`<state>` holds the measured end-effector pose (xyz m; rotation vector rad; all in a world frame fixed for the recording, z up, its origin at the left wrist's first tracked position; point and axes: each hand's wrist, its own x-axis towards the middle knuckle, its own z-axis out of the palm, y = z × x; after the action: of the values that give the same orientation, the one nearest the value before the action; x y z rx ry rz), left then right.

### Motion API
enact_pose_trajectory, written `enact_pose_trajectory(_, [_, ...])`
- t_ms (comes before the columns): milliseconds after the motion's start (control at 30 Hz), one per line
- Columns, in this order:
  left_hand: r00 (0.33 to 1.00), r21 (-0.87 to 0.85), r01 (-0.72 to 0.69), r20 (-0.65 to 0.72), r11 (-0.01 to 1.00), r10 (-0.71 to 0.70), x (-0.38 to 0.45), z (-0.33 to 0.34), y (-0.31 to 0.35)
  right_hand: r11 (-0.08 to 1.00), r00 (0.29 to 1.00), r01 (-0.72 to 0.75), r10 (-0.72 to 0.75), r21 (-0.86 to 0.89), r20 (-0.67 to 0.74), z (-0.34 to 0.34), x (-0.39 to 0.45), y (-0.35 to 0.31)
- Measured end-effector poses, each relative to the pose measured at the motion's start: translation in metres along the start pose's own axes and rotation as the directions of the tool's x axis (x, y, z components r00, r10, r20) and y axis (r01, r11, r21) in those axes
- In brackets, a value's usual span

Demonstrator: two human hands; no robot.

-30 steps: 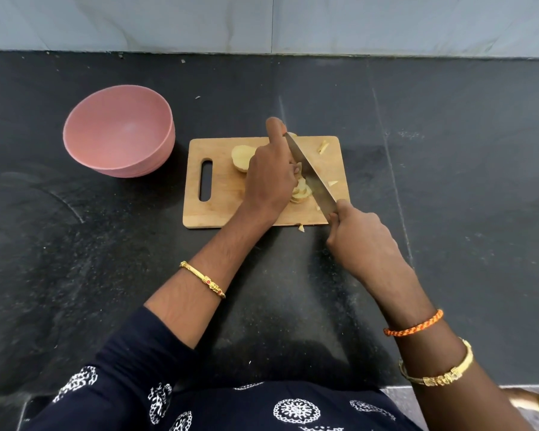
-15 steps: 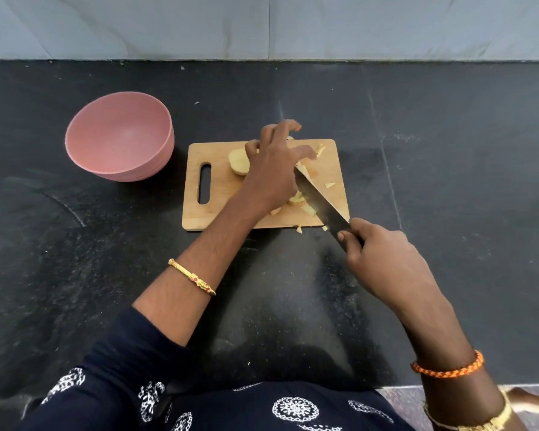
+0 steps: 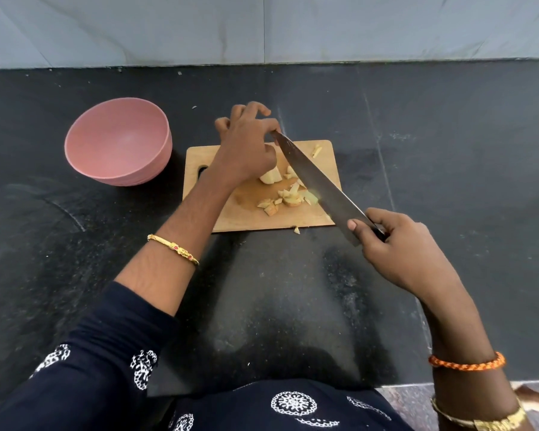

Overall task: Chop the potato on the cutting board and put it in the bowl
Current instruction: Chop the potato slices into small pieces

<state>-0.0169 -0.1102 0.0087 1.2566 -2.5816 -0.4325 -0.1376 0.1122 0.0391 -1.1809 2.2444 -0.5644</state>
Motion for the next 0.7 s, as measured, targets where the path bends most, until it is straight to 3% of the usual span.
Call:
enact_pose_trajectory(200, [0.986, -0.244, 0.079, -0.124, 0.967, -0.112, -0.014, 0.009, 0.011, 0.988, 0.999, -0.033, 0.039, 0.153, -0.033, 0.011, 0.022, 0.014])
enact_pose_trajectory(300, [0.983, -0.463, 0.116, -0.071, 0.879, -0.167, -0.034, 0.012, 0.034, 0.971, 0.998, -0.050, 0.059, 0.235, -0.032, 0.018, 0.032, 0.018])
enact_pose_trajectory(400, [0.937, -0.696, 0.331, 0.165, 0.637, -0.307, -0.040, 0.014, 0.049, 0.921, 0.999, -0.039, 0.049, 0.387, -0.015, 0.023, 0.036, 0.014])
enact_pose_trajectory(533, [0.846, -0.835, 0.516, 0.461, 0.193, -0.270, -0.034, 0.014, 0.052, 0.860, 0.999, -0.036, 0.016, 0.509, 0.045, 0.025, 0.040, 0.004])
enact_pose_trajectory(633, [0.833, -0.850, 0.526, 0.513, 0.010, -0.207, -0.031, 0.006, 0.046, 0.825, 0.998, -0.055, 0.022, 0.563, 0.067, 0.022, 0.043, 0.000])
enact_pose_trajectory(700, [0.828, -0.848, 0.528, 0.526, -0.043, -0.195, -0.031, 0.002, 0.040, 0.798, 0.997, -0.067, 0.028, 0.598, 0.075, 0.020, 0.046, 0.000])
